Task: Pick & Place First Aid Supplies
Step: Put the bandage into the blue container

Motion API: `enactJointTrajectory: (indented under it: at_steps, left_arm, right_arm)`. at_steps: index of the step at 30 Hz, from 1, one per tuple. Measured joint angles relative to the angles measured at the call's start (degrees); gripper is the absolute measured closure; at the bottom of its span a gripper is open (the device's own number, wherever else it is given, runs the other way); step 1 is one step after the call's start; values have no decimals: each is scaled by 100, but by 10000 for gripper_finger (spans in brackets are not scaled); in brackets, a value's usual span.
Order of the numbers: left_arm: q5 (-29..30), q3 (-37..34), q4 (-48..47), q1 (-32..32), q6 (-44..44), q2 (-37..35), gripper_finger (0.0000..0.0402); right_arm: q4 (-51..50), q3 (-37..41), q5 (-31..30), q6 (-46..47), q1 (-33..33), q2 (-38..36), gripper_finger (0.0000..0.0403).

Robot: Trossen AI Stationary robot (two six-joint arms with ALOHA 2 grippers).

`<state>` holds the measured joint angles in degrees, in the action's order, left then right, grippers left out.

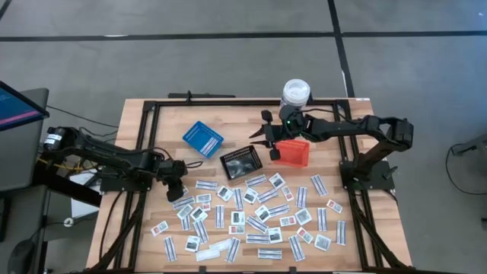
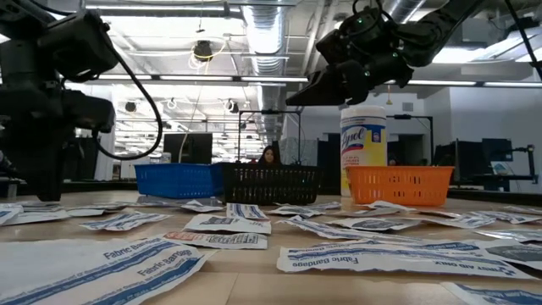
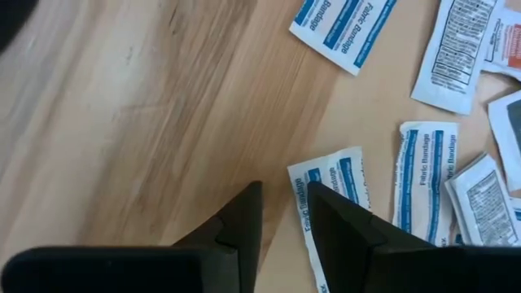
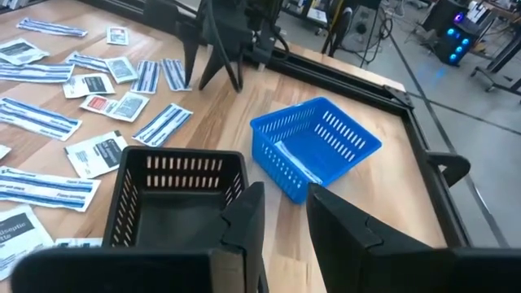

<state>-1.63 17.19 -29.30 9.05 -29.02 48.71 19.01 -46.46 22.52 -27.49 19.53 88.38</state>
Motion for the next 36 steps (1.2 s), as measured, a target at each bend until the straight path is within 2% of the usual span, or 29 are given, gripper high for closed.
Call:
enactJointTrajectory:
  at_steps: [4,10,12,16,19,26,30,36]
  left_arm:
    - [124,-7,8,7,4,7,322]
    - [316,-17,126,7,-27,11,393]
    - [560,-31,291,13,-76,22,394]
    - [1945,-50,739,1,-90,35,395]
    - [2603,-44,882,-47,-53,35,397]
    - [2735,-44,1326,-166,52,33,396]
    - [2949,-43,2059,-163,599,31,396]
    - [4018,-33,3267,-198,1910,26,397]
  right_arm:
    - [-11,0,0,-4,0,0,316]
    - [-9,0,-2,-2,0,0,316]
    - [-11,0,-2,-2,0,0,316]
    - [-11,0,-3,-2,0,0,316]
    - [-12,0,-4,-2,0,0,316]
    - [-19,0,-4,0,0,0,316]
    - [-18,0,-4,0,0,0,316]
    - [-13,2,-5,0,0,0,316]
